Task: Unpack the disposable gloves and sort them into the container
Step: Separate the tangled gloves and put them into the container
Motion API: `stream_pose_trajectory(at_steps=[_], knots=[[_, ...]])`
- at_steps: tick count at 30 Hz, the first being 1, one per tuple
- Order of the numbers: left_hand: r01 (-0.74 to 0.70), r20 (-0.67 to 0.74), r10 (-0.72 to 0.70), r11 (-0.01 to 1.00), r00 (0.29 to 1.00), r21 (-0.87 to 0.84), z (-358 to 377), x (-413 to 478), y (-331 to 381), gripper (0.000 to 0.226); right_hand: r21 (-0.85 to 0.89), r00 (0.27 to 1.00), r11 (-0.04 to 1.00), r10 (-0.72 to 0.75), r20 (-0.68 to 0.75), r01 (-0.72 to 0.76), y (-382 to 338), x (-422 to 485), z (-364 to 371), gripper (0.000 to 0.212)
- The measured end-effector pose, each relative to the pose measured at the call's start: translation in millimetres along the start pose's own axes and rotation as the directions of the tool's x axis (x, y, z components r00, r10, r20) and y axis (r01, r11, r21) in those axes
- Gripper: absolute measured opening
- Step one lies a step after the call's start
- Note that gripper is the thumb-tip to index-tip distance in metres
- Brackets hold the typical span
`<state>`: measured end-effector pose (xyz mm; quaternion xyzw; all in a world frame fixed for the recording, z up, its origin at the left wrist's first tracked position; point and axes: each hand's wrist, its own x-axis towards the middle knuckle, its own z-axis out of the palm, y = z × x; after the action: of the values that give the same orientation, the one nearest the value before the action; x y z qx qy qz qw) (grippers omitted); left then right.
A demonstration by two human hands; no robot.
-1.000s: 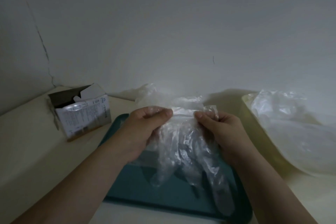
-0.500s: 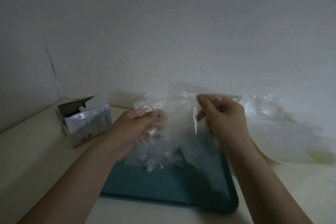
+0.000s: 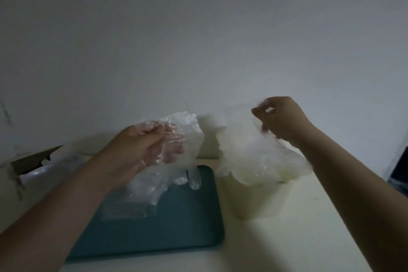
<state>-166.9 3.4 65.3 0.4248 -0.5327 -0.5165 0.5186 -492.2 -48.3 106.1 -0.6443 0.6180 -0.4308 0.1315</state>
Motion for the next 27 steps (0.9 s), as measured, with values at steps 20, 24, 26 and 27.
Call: stream_pose_trajectory(at_steps=[20, 24, 26, 27], knots=[[0.098, 0.067, -0.111, 0.98, 0.992, 0.174, 146, 129, -5, 0.019, -0.008, 0.988, 1.0, -0.025, -0.154, 0.024, 45, 23, -23, 0.038], [0.078, -0.049, -0.066, 0.94, 0.997, 0.332, 160, 146, -35, 0.018, -0.118, 0.968, 0.982, -0.12, 0.22, 0.148, 31, -10, -21, 0.048], [0.073, -0.076, -0.049, 0.929, 0.996, 0.362, 163, 151, -47, 0.02, -0.16, 0.891, 0.969, -0.102, 0.442, 0.19, 24, -22, -6, 0.051], [0.068, -0.092, -0.037, 0.928, 0.995, 0.366, 164, 152, -51, 0.024, -0.206, 0.849, 0.955, -0.077, 0.523, 0.213, 24, -25, 3, 0.053]])
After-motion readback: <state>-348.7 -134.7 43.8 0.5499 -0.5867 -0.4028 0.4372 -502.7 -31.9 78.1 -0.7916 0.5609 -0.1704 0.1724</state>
